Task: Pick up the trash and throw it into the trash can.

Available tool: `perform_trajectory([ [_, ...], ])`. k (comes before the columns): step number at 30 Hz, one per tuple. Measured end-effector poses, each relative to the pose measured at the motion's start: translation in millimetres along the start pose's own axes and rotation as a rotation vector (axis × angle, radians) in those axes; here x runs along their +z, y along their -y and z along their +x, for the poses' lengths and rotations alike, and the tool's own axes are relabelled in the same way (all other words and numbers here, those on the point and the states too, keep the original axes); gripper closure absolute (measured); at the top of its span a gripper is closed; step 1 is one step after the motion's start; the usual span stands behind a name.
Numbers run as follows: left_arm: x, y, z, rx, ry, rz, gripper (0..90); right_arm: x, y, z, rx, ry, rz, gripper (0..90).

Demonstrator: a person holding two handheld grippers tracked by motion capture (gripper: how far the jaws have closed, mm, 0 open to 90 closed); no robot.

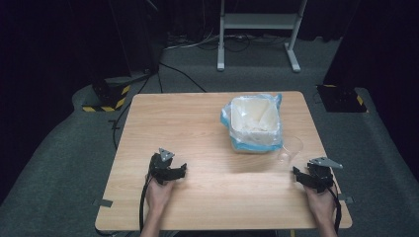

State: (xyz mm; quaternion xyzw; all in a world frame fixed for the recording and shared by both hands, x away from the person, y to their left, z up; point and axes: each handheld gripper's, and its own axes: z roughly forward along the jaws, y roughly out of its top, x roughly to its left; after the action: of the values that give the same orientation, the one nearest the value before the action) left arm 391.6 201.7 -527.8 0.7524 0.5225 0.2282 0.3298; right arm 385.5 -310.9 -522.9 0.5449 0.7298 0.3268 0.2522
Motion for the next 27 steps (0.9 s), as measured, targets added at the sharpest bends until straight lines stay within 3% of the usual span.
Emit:
perform_trajectory([
  [22, -0.5, 0.3, 0.5, 0.002, 0.001, 0.001, 18.5, 0.0, -0.1, -0.9, -0.001, -0.005, -0.001, 39.2],
  [27, -0.7, 0.7, 0.8, -0.001, 0.002, -0.004, 19.3, -4.8, 2.1, -7.5, 0.041, -0.039, -0.026, 44.7],
])
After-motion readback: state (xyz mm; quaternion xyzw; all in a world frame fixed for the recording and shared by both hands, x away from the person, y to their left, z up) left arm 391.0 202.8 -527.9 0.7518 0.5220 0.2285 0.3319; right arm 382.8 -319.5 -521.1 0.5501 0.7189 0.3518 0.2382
